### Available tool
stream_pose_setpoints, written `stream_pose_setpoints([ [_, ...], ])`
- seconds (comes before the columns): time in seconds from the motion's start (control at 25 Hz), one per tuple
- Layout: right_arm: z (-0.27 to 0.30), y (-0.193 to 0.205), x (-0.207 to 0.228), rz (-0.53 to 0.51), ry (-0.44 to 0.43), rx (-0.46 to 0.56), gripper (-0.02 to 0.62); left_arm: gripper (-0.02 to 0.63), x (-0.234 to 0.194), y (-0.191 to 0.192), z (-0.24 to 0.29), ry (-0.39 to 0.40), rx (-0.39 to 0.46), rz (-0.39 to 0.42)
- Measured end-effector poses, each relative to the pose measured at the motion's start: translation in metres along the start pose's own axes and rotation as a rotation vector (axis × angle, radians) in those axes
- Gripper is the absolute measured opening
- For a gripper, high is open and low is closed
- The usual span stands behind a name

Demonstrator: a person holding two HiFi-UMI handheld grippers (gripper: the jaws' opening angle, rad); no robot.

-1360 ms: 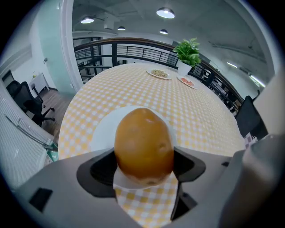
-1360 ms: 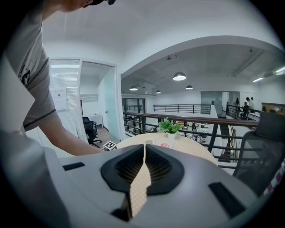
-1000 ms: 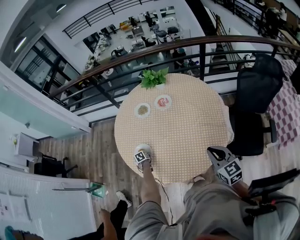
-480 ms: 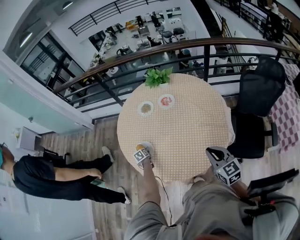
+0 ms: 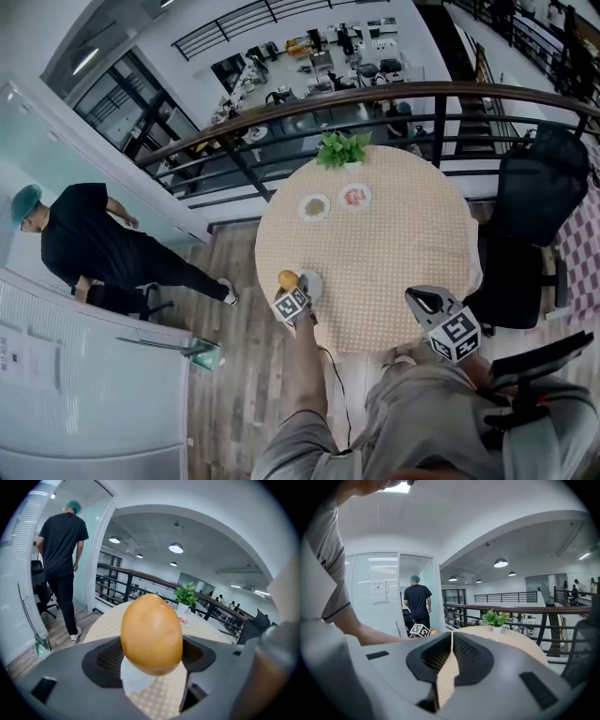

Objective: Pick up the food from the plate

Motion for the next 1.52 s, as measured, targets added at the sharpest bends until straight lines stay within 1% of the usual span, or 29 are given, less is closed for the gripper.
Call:
stream_pose_setpoints([
  [0.24,0.003,-0.012,-0.016,-0.046,-0.082,0.032,0.023,0.362,0.027,-0.042,-0.08,0.034,0.193,0.064],
  [0.48,0.013,-0.023,-0.032,-0.073,-0.163,0.067,0.023,0.362,0.057,-0.063,-0.165,0.063,0.324,0.149],
  [0.76,0.025,-0.038,-0.048,-0.095,-0.237,0.1,0.023,0.362,0.095,-0.066,-0.271,0.092,0.464,0.218],
  [0.96,0.029,-0.042,-0.052,-0.1,-0.271,0.101,0.023,0.362,0.132,-0.066,-0.33,0.108,0.587,0.274],
  [1.04,0.027,-0.044,-0.055,-0.095,-0.283,0.113,0.023,0.362,0.147,-0.062,-0.35,0.136,0.627,0.308],
  [1.16,0.019,-0.049,-0.059,-0.102,-0.3,0.138,0.023,0.362,0.167,-0.053,-0.379,0.213,0.696,0.341],
  [1.24,0.013,-0.051,-0.057,-0.1,-0.302,0.146,0.023,0.362,0.177,-0.043,-0.394,0.243,0.723,0.36],
  [1.28,0.01,-0.051,-0.055,-0.093,-0.3,0.148,0.021,0.362,0.181,-0.038,-0.397,0.252,0.723,0.363],
  [1.36,0.007,-0.053,-0.051,-0.086,-0.3,0.15,0.021,0.362,0.184,-0.031,-0.399,0.261,0.712,0.348],
  [1.52,0.007,-0.056,-0.06,-0.107,-0.34,0.154,0.021,0.362,0.178,-0.027,-0.399,0.242,0.7,0.306],
])
Point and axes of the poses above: the fingertips, and each gripper's own axes: z forward along the fingers, x to its right, y out of its underside, the point moved 4 cm from there along -z, backward along the fingers, and after that the axes turned 5 degrees about -y, right-handed, at the moved point
